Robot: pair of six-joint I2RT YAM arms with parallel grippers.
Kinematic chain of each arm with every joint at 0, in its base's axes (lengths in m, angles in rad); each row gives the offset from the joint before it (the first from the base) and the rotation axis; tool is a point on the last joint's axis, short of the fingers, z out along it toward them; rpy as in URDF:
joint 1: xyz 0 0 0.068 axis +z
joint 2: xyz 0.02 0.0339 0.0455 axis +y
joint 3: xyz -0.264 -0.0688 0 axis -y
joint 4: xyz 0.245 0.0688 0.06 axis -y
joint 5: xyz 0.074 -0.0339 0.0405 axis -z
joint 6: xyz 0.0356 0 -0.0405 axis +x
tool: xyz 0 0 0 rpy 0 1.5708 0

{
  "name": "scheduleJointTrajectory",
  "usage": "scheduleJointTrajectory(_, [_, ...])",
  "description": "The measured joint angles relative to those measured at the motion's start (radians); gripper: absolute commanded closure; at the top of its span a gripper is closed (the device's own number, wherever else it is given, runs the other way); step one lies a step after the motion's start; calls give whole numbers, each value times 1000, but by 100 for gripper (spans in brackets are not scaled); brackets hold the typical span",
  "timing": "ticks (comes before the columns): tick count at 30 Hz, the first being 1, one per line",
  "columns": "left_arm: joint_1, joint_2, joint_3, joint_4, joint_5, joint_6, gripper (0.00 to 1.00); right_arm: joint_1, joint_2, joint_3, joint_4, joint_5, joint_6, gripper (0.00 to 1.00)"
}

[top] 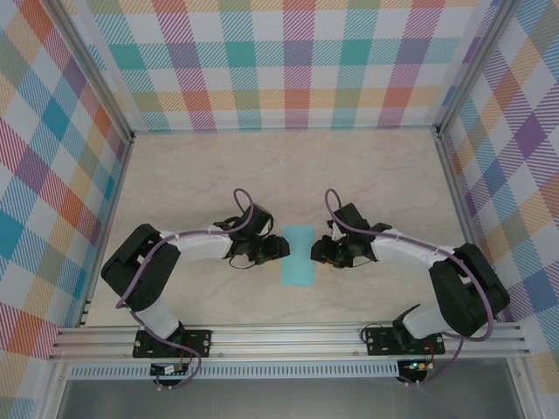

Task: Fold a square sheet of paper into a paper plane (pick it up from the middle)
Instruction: Fold the triangle a second time at the center of the table.

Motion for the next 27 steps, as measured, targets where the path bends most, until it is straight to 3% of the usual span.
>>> scheduleJointTrajectory(10, [23,11,-4,33,51,-26,57,-6,101,47,61,-69,0,63])
scheduleJointTrajectory(27, [26,25,-5,51,79,-27,58,-13,182,57,81,-82,1,63])
